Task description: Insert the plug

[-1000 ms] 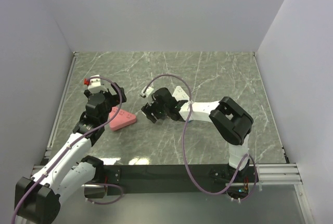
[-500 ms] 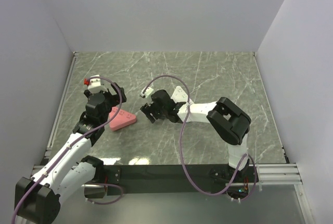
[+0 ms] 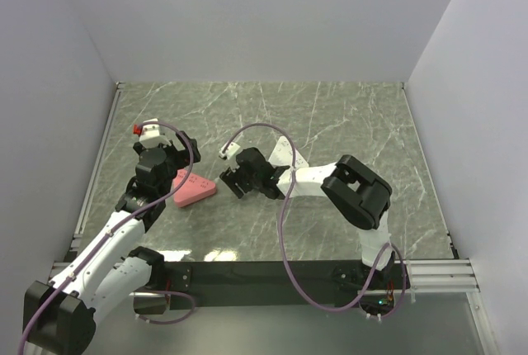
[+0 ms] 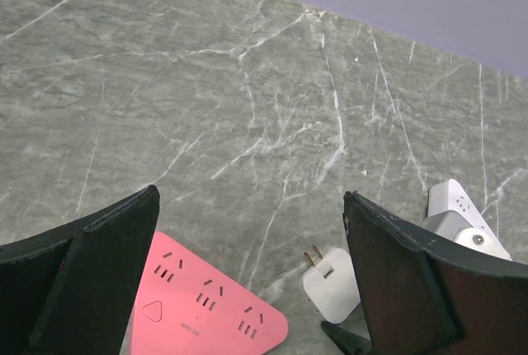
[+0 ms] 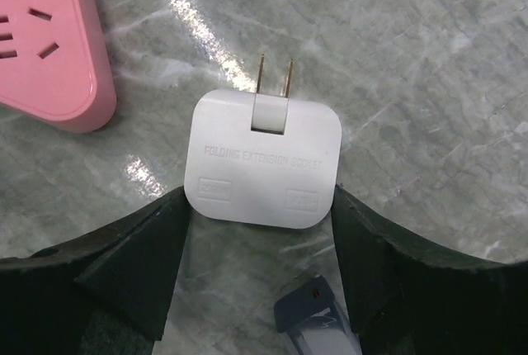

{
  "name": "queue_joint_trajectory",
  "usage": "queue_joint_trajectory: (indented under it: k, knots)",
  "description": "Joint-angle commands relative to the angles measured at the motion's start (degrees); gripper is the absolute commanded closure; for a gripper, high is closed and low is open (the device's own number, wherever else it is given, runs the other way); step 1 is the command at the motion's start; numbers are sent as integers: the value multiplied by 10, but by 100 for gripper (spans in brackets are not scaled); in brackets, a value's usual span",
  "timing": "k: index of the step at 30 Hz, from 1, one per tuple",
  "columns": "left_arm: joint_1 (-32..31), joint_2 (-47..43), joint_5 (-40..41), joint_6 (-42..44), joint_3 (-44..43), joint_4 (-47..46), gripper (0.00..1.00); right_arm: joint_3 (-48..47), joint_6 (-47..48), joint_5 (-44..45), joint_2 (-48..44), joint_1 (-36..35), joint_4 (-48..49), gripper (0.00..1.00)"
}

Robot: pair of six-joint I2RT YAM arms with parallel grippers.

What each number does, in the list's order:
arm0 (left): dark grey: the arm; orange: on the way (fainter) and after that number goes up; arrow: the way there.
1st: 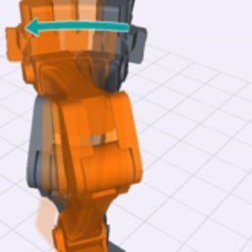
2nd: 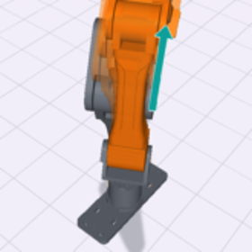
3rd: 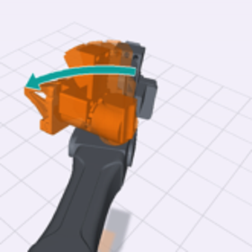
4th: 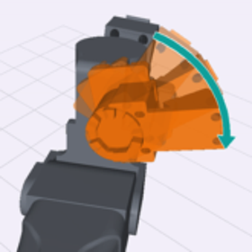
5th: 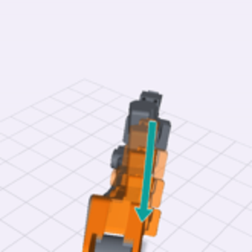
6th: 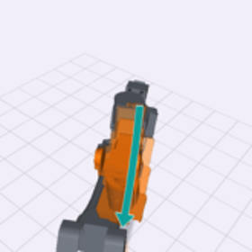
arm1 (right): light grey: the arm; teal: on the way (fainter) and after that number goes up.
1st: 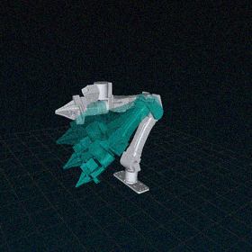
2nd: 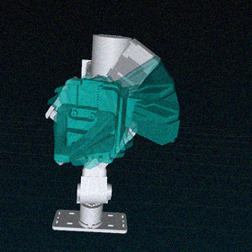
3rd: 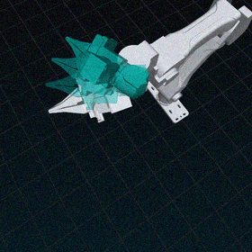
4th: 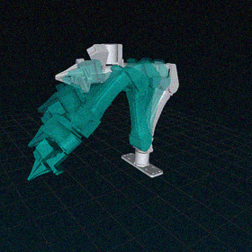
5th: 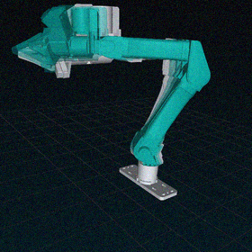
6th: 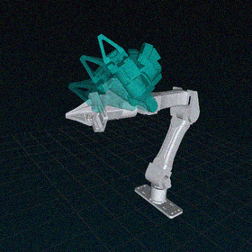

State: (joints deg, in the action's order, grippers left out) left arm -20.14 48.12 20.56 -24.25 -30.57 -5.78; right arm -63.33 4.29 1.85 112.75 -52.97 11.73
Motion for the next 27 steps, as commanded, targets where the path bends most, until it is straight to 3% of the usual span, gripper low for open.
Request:
queue_joint_trajectory:
  k: [1, 2, 6, 9, 15, 23, 27]
  knots:
    - [-1, -6, -11, 4, -22, -18, 1, 3, -1, 23, 15, -5, -1, 26]
    - [-1, -5, -10, 4, -22, -18, 1, 3, -1, 25, 15, -5, 0, 28]
    - [-1, -4, -18, 3, -22, -18, 0, 9, 5, 39, 5, -5, 8, 57]
    - [-1, -3, -30, 3, -23, -20, 1, 24, 25, 47, -31, -6, 10, 65]
    - [-1, -6, -102, 4, -21, -33, 1, 75, 80, 40, -185, -5, 7, 69]
    - [-1, -27, -329, -26, -9, -82, 5, 135, 110, -11, -335, -16, -7, 68]
    - [-1, -22, -385, -48, -7, -102, 7, 164, 120, -36, -397, -32, 4, 68]
